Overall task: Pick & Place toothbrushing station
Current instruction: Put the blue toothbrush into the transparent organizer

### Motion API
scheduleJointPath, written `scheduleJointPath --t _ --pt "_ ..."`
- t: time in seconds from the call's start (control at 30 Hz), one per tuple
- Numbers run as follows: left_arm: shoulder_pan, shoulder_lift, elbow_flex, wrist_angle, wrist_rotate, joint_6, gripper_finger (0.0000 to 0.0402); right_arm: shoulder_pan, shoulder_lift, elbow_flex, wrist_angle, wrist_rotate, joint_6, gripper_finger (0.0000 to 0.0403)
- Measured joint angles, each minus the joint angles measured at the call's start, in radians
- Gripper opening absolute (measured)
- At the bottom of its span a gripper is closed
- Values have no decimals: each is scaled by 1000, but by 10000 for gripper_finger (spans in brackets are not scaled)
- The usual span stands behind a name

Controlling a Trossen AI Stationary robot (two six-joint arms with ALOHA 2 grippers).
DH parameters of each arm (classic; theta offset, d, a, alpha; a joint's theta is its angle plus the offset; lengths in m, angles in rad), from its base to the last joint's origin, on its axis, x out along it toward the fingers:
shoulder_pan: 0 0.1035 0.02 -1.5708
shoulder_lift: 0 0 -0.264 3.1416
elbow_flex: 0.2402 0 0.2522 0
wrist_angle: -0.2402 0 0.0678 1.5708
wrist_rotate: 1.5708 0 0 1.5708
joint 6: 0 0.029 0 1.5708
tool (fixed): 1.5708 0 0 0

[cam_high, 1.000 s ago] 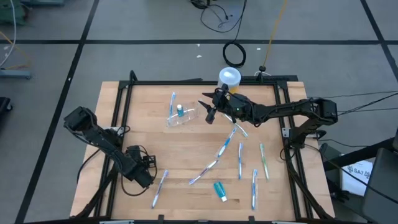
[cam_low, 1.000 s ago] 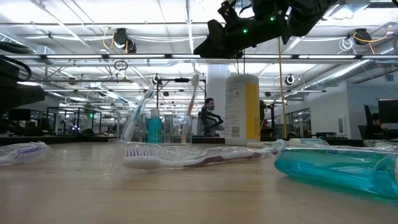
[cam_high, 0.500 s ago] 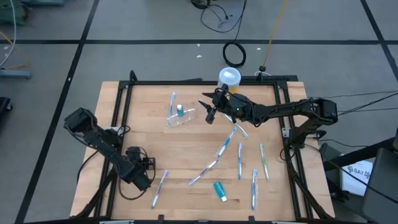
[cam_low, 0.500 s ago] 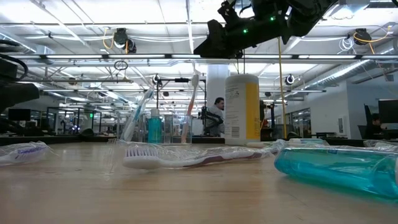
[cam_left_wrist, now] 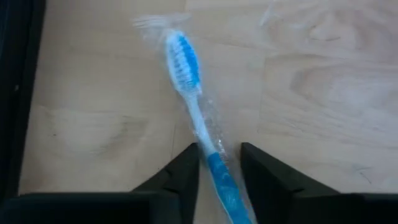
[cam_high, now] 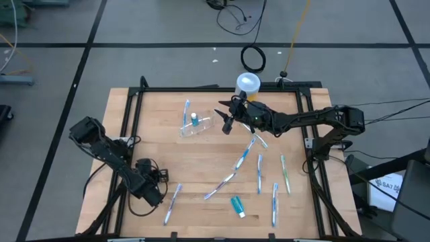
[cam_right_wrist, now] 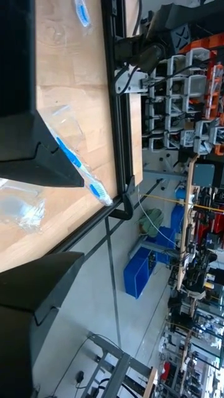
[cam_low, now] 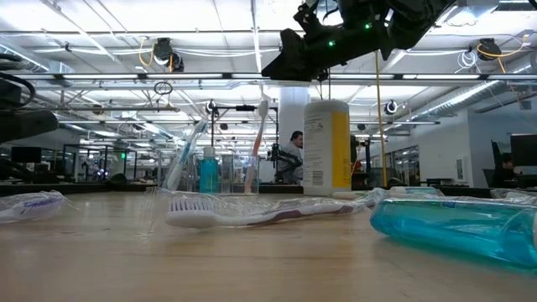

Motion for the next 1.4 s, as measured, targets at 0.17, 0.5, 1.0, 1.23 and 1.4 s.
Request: scheduleJointPath --t 0.17,0.5,1.0,1.23,1.4 --pt "3 2 -3 9 -70 24 50 0 0 0 0 0 0 169" --pt "3 1 -2 38 -319 34 22 0 0 0 -39 0 0 169" --pt "110 -113 0 -109 -983 190 6 61 0 0 -223 2 1 165" --pt "279 -193 1 -67 -1243 509 4 113 0 0 -321 2 0 165" --pt "398 -215 3 -29 -1353 768 2 140 0 0 -372 1 0 164"
